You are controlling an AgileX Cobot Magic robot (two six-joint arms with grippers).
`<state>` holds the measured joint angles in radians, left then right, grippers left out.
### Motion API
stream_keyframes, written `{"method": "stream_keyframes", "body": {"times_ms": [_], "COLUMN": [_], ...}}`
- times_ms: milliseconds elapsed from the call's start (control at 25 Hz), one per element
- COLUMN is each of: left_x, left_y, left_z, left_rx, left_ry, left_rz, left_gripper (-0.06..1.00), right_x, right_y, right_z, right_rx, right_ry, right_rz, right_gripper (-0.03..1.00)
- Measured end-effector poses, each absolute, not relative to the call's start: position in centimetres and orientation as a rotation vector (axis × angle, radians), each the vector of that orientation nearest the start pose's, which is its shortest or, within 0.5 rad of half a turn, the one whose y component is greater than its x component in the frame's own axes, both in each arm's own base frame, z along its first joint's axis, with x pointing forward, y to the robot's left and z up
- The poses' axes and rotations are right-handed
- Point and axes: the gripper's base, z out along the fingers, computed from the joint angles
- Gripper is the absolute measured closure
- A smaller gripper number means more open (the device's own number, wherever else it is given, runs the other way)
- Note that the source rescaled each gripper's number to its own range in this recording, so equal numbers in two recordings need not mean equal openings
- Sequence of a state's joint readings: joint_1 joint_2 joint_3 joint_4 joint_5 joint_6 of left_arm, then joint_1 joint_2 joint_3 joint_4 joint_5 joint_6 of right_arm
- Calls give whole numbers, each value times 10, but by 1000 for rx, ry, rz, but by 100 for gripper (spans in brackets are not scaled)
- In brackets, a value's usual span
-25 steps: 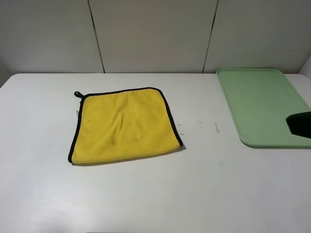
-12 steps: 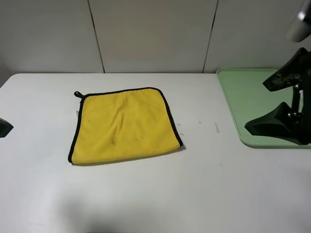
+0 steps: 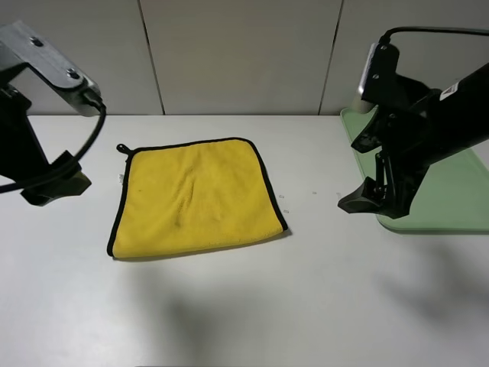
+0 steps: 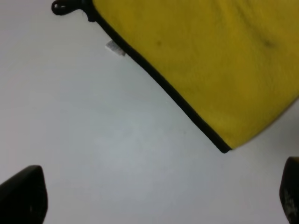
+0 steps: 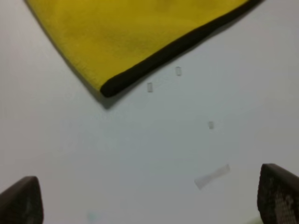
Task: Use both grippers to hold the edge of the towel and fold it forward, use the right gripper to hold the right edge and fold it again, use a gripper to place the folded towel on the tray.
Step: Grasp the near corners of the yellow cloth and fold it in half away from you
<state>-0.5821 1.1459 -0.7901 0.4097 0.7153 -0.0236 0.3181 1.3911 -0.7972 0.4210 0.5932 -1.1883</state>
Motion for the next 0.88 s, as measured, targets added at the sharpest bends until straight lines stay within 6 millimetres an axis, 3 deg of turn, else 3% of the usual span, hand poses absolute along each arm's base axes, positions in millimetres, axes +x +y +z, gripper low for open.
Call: {"method": "stream_keyframes", "body": {"times_ms": [320, 640, 880], "left_x": [227, 250, 258], "left_y": [-126, -147, -156], "left_z": [233, 179, 153], "left_rx": [1179, 1513, 1673], "left_ry": [2282, 2180, 2090], "left_rz": [225, 241, 235], "left_gripper": [-6, -6, -6], "right_x": [263, 270, 273], "right_y": [107, 109, 113], "right_z": [190, 177, 162], "right_rx": [-1607, -1719, -1793], "right_ry": [2079, 1993, 1953], "right_rz": [79, 28, 49], "right_gripper": [-3, -3, -3]}}
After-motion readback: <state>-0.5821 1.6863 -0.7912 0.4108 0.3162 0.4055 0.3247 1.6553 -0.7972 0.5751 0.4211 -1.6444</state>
